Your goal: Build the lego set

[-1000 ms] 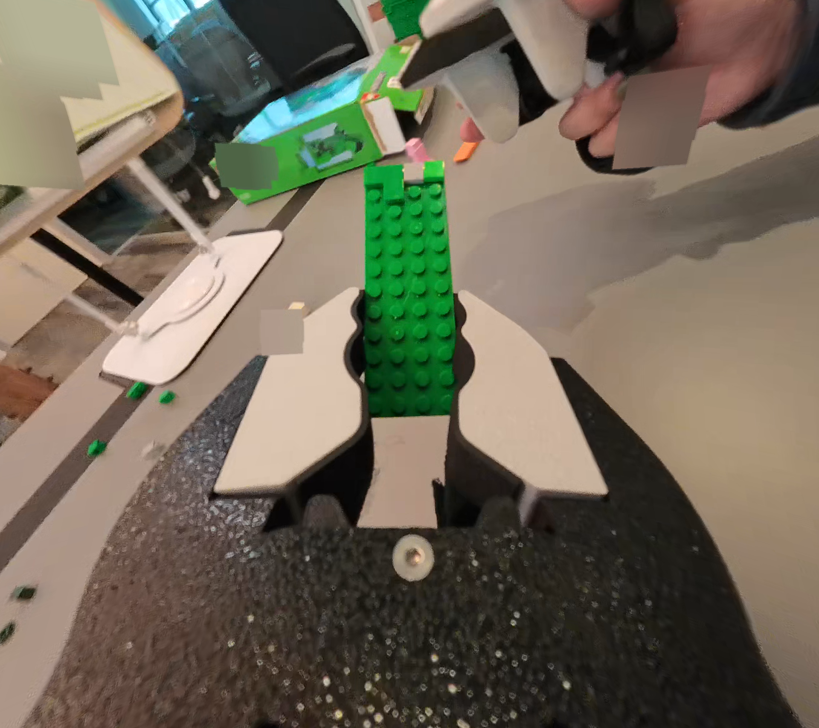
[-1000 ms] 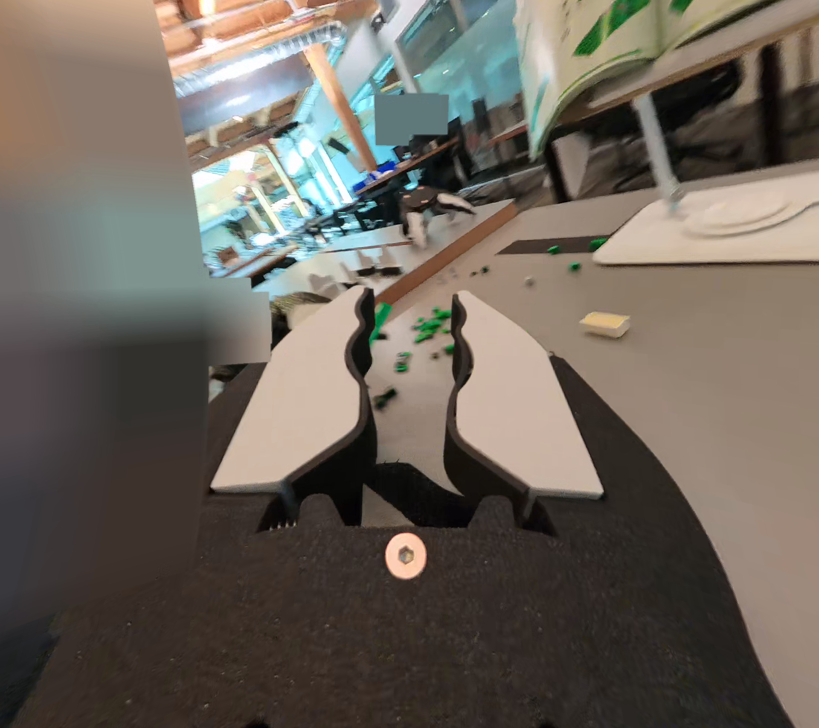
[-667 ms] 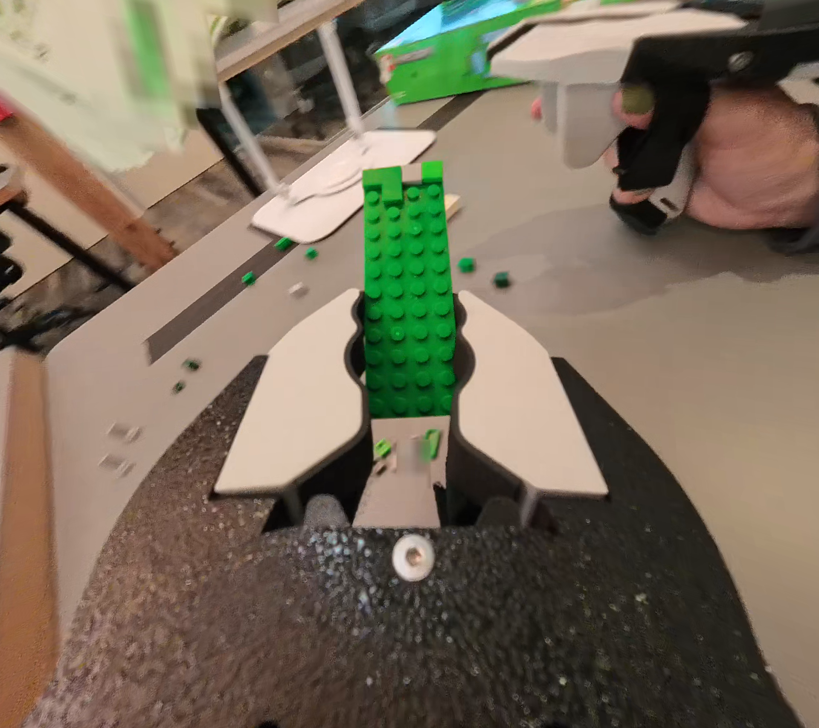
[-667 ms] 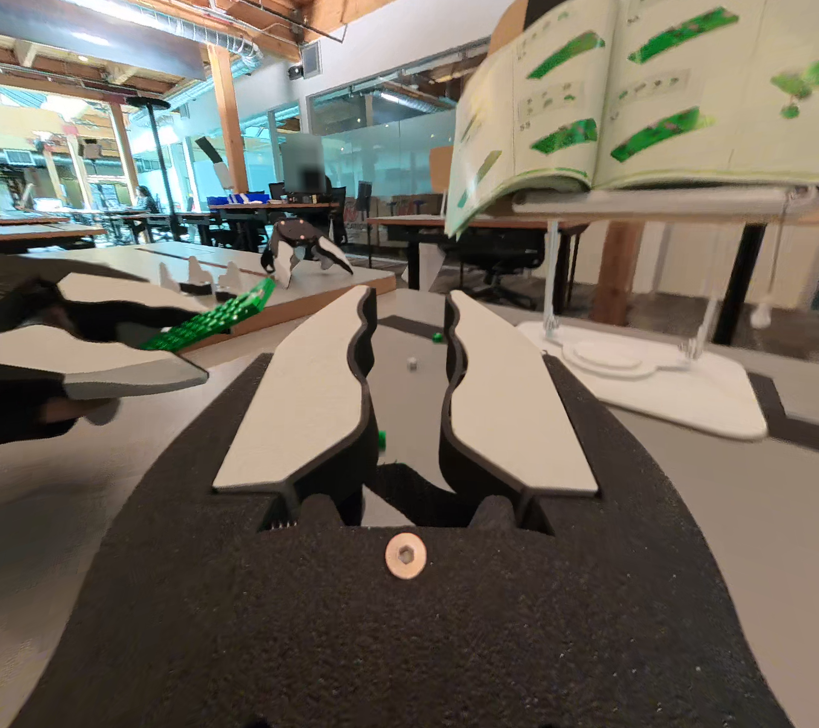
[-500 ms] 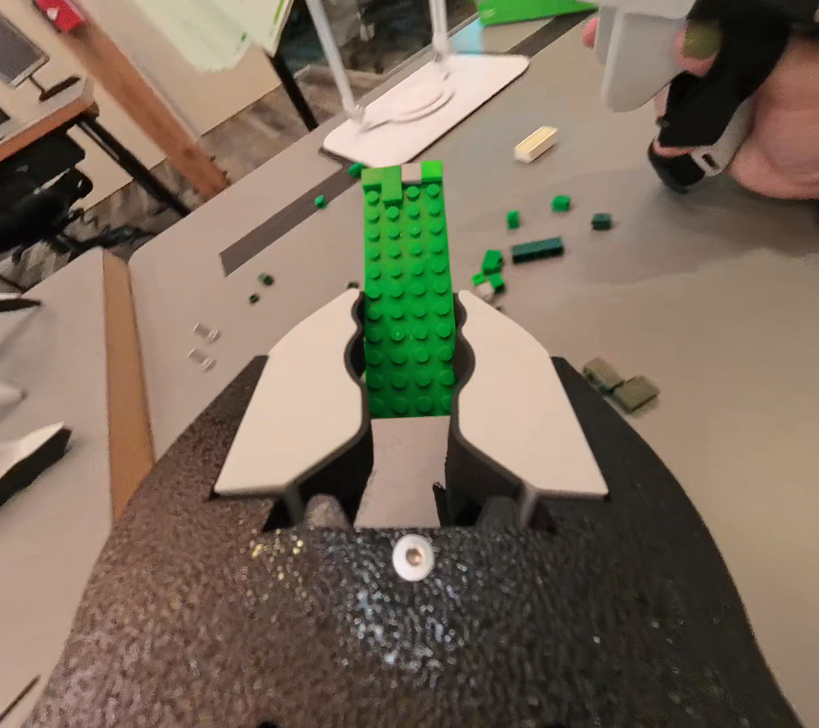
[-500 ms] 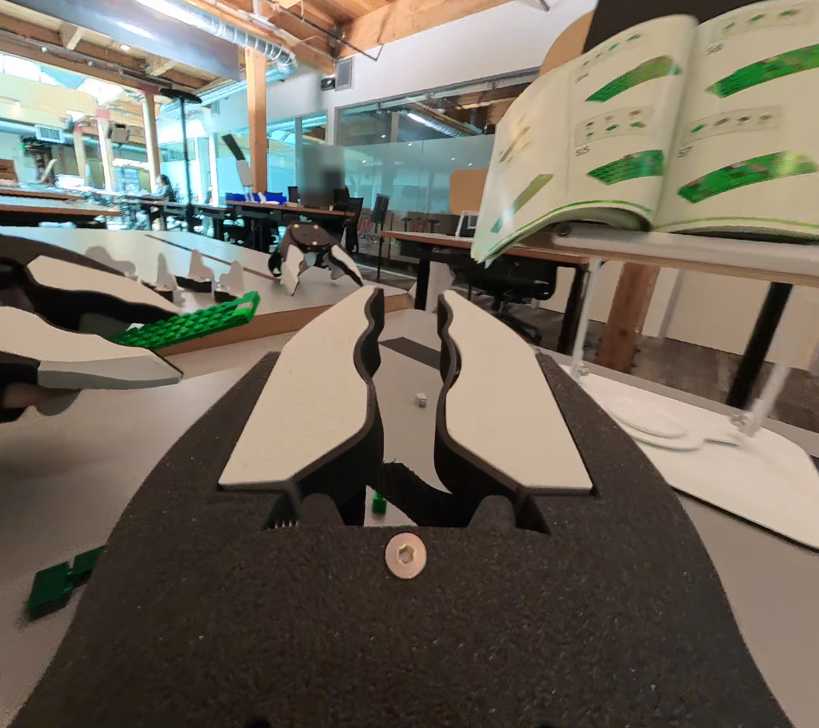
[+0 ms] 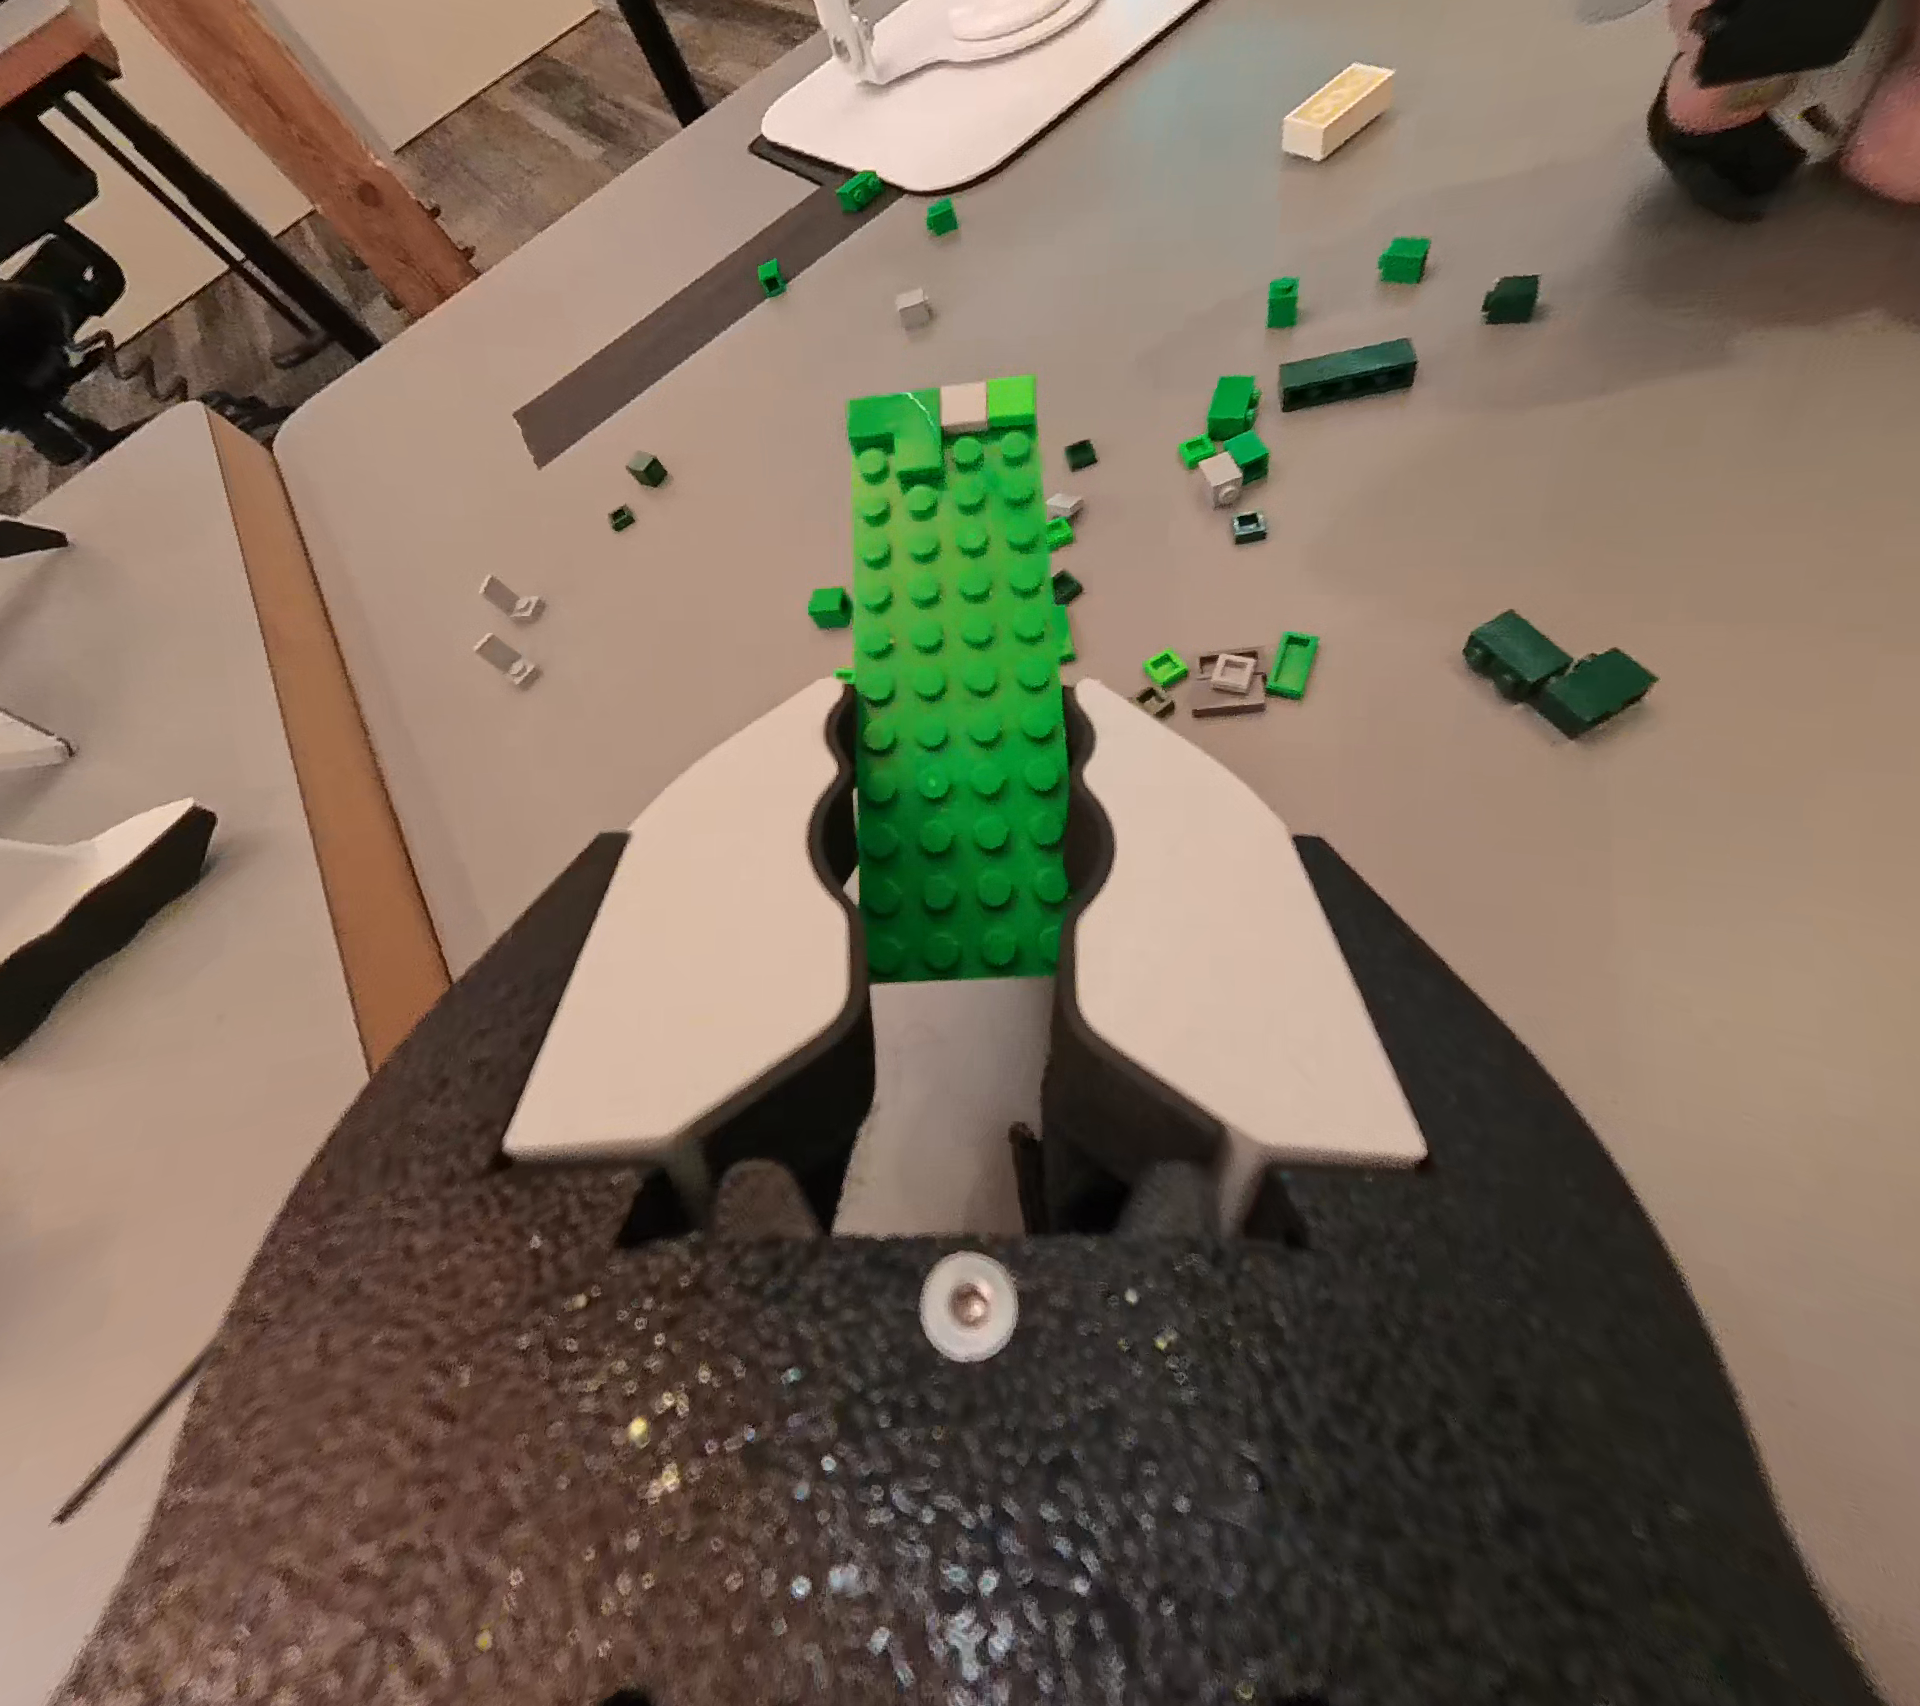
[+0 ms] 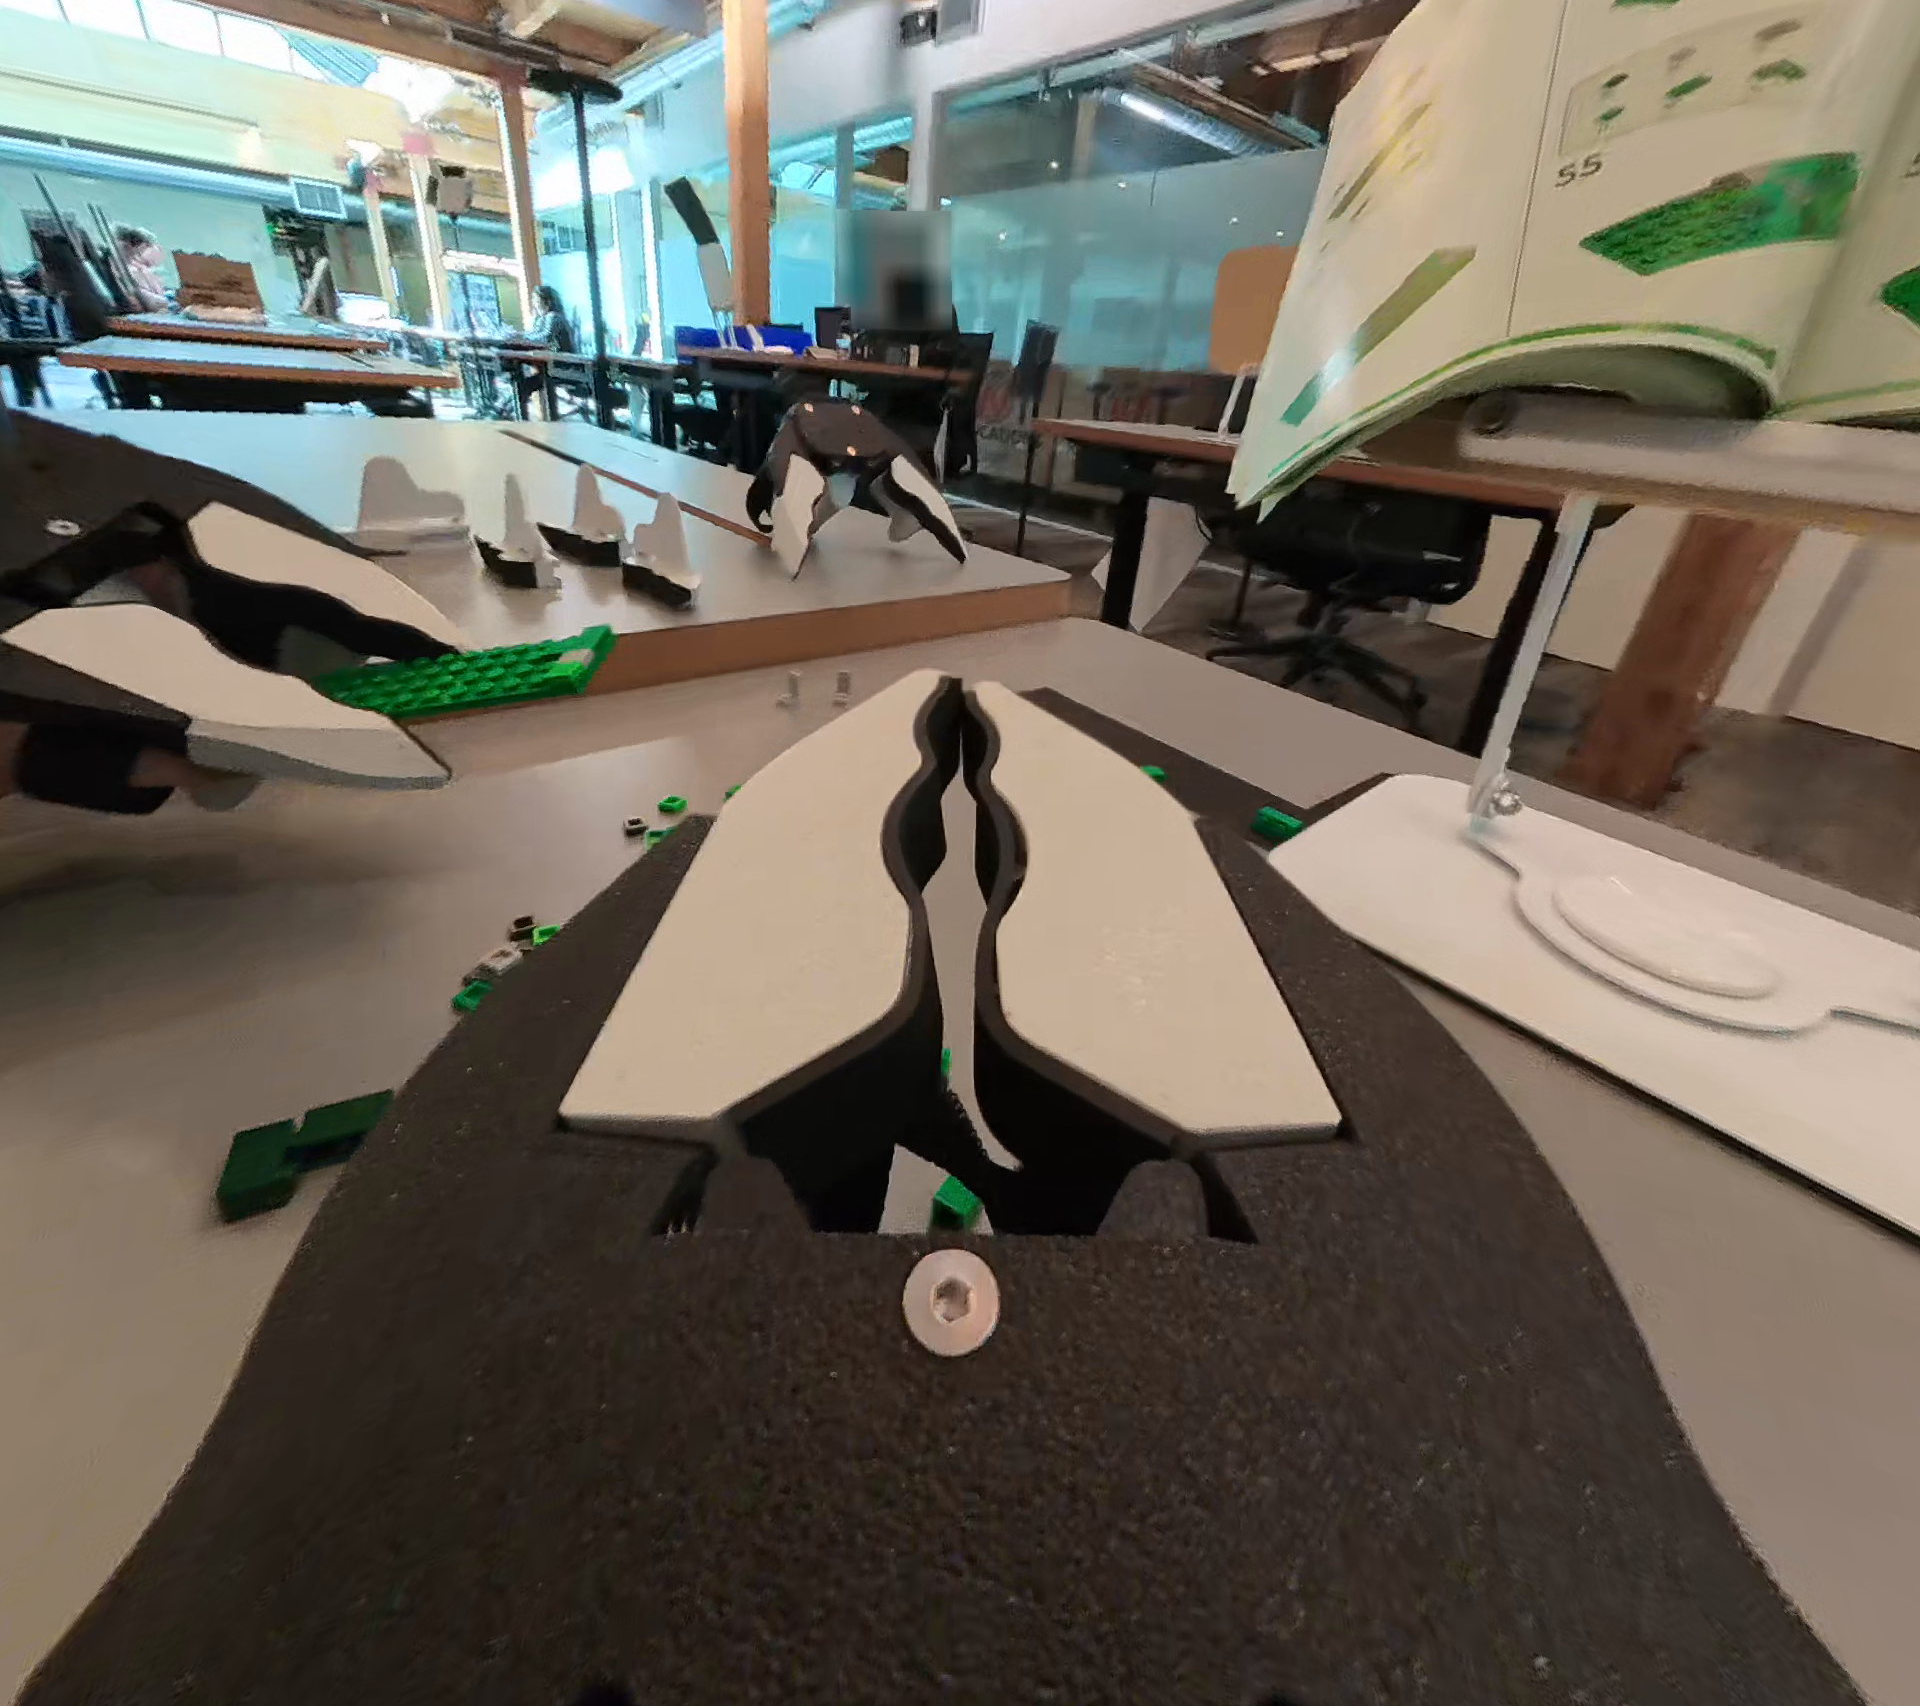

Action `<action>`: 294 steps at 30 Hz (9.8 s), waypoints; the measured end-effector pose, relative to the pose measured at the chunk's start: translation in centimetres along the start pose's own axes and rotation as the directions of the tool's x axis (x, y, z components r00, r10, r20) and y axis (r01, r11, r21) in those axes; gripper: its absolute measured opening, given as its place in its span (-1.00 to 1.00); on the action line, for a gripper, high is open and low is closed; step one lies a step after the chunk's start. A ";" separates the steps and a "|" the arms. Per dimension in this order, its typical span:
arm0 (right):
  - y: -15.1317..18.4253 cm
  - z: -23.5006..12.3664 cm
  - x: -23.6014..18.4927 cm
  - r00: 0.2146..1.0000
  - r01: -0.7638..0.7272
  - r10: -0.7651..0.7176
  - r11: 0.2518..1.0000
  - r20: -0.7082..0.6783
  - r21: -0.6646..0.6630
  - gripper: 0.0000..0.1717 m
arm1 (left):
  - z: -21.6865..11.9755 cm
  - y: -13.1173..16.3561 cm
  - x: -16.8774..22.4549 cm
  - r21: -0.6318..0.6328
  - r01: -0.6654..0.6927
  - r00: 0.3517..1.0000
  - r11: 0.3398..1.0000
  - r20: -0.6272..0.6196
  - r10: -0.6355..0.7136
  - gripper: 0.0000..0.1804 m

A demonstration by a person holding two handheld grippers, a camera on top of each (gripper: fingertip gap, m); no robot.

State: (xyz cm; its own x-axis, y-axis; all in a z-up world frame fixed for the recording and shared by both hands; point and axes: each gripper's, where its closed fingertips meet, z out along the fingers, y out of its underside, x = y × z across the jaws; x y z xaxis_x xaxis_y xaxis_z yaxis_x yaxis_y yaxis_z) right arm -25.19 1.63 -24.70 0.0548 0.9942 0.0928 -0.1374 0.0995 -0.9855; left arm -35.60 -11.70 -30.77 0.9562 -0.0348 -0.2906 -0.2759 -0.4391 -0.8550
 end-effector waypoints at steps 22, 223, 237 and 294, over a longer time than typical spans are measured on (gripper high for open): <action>0.9 2.2 -2.3 0.994 0.070 -0.064 0.995 0.083 -0.071 -1.00 | -0.9 2.9 2.6 -0.128 -0.116 0.961 0.985 -0.266 0.079 -0.60; 0.3 -15.9 -1.5 0.817 0.547 -0.344 0.717 0.462 -0.433 -0.92 | 1.0 -5.1 21.1 -0.125 -0.174 0.823 0.977 -0.563 0.075 -0.60; 1.2 -22.2 -1.9 0.583 0.810 -0.802 0.560 0.132 -0.172 -0.92 | 1.3 -11.9 27.6 -0.017 0.197 0.840 0.980 -0.513 -0.178 -0.53; 1.1 -20.6 1.7 0.880 0.467 -0.447 0.874 0.160 -0.130 -0.86 | 4.1 -3.7 20.4 -0.367 -0.363 0.823 0.856 -0.557 0.110 -0.69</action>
State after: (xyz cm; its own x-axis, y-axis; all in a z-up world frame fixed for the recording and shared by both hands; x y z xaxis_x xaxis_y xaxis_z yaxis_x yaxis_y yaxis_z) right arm -4.86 2.61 -28.56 -0.0491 0.8372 0.5446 0.0340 0.5464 -0.8369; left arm -15.45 -7.15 -35.30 0.8113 -0.5771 -0.0941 -0.5475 -0.6932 -0.4688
